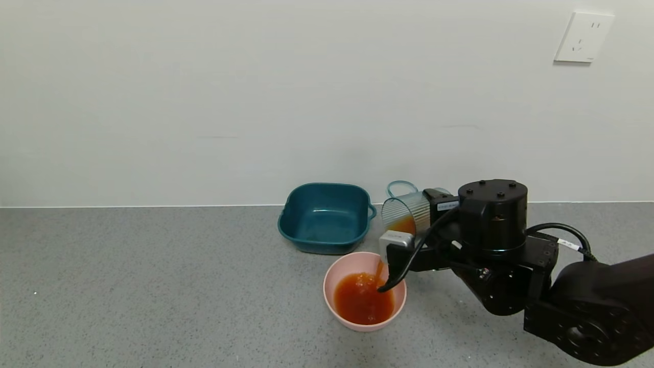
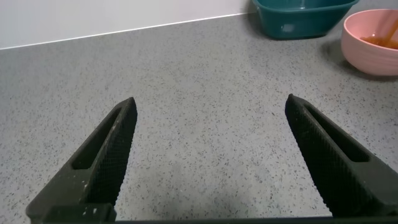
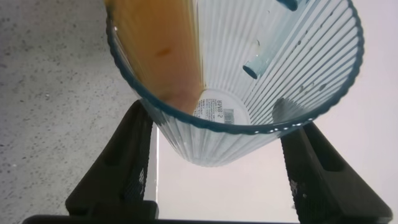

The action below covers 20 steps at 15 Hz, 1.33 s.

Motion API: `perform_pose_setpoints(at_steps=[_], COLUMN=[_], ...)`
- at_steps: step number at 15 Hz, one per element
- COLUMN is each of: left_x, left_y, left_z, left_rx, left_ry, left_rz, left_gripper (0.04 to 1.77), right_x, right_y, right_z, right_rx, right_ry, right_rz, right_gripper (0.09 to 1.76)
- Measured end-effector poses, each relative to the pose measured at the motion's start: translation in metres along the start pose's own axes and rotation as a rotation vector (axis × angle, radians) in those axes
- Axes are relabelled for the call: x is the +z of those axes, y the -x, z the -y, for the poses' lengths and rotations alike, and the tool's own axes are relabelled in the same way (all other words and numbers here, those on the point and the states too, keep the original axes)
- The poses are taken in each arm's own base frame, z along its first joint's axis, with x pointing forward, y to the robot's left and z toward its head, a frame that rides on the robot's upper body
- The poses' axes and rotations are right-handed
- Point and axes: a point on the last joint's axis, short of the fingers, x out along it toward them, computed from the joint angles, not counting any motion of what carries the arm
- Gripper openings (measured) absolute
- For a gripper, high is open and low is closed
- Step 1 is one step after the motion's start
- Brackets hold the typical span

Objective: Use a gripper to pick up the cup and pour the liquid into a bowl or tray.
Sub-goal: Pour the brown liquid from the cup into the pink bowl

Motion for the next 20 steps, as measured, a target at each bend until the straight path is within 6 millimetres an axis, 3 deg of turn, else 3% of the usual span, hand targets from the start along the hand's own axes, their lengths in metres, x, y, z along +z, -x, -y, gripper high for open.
perform_pose_setpoints(at_steps=[20], left_x=[0.0], left_y=[0.0], left_z=[0.0], left_rx=[0.0], left_ry=[0.0], left_rz=[0.0], left_gripper=[1.72], right_x=[0.007], right_y=[-0.0002], right_z=[0.0109], right_rx=[-0.134], right_ry=[0.331], right_rz=[-0.005], right_gripper=[1.28])
